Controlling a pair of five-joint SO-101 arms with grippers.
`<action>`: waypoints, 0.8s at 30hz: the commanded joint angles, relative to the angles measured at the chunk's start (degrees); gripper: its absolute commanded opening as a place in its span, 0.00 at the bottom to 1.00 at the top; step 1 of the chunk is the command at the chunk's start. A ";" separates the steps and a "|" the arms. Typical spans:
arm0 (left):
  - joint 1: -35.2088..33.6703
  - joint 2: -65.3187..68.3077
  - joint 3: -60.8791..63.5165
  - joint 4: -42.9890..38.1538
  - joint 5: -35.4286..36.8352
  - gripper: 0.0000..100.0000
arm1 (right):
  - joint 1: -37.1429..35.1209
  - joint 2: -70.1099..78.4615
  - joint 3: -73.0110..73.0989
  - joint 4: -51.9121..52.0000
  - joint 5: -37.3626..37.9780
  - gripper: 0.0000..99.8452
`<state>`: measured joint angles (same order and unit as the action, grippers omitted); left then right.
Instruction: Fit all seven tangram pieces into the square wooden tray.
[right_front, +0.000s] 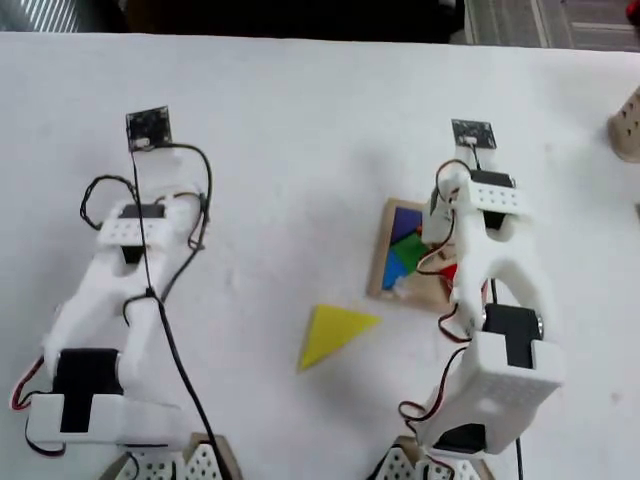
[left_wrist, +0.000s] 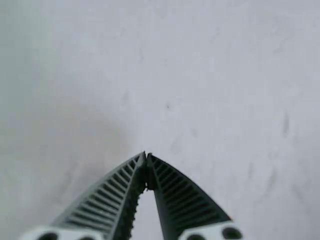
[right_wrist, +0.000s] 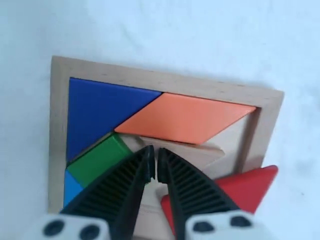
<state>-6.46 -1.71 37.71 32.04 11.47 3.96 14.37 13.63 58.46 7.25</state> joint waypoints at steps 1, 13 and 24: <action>1.10 -0.13 -3.25 -1.32 0.62 0.02 | -0.75 -0.31 -5.45 4.00 -0.44 0.02; 1.10 -0.13 -3.25 -1.32 0.62 0.02 | 4.26 1.10 -7.65 7.43 0.09 0.02; 1.10 -0.13 -3.25 -1.32 0.62 0.02 | 4.26 5.76 -7.74 5.14 0.09 0.02</action>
<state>-6.46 -1.71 37.71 32.04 11.47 7.74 19.38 7.38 65.58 7.25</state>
